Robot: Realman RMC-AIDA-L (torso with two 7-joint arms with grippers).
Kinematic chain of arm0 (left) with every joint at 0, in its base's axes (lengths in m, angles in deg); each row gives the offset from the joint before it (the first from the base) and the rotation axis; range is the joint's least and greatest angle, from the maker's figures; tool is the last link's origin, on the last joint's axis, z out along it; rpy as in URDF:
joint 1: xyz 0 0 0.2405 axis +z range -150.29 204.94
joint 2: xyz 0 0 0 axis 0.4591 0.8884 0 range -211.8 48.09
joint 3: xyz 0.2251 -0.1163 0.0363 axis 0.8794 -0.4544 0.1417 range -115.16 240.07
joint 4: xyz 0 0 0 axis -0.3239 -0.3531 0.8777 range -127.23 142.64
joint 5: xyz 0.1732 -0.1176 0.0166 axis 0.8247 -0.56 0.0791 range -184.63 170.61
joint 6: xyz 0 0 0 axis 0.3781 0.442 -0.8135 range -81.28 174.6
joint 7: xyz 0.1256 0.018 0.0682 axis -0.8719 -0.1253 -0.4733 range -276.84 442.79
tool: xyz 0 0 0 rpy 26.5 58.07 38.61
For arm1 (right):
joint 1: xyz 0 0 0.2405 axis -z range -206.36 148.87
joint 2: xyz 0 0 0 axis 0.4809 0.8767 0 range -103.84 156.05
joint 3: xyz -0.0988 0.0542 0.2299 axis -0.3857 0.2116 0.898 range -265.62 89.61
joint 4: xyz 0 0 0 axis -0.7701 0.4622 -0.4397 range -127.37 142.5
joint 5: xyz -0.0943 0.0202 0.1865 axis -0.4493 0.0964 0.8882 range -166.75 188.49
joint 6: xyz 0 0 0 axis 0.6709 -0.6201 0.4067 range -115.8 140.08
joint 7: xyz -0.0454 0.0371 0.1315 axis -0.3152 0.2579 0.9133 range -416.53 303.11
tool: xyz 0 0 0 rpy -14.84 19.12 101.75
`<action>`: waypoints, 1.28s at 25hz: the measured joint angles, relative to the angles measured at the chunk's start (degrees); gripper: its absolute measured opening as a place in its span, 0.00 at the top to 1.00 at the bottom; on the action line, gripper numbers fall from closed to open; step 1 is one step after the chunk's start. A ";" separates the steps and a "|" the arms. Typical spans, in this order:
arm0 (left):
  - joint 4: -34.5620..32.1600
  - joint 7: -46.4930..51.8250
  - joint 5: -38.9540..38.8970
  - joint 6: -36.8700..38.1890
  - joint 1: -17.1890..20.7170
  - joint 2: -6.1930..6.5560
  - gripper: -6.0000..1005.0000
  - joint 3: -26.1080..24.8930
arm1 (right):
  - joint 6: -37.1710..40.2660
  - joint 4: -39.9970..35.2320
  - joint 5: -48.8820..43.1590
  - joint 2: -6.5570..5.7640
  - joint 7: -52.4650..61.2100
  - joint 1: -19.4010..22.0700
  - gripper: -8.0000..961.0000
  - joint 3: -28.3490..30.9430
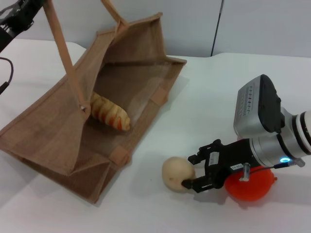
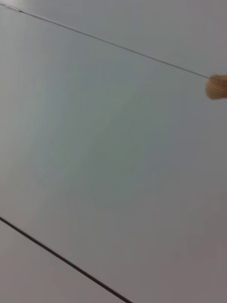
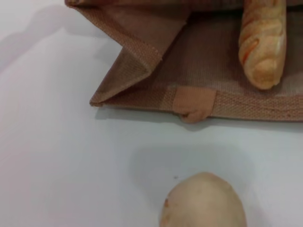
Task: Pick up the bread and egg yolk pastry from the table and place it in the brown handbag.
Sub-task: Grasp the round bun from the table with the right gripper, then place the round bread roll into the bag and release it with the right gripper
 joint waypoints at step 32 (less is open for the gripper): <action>0.38 0.60 2.30 -0.97 -2.12 0.14 0.79 0.61 | 3.25 -11.47 0.11 -0.35 0.49 2.64 0.62 7.05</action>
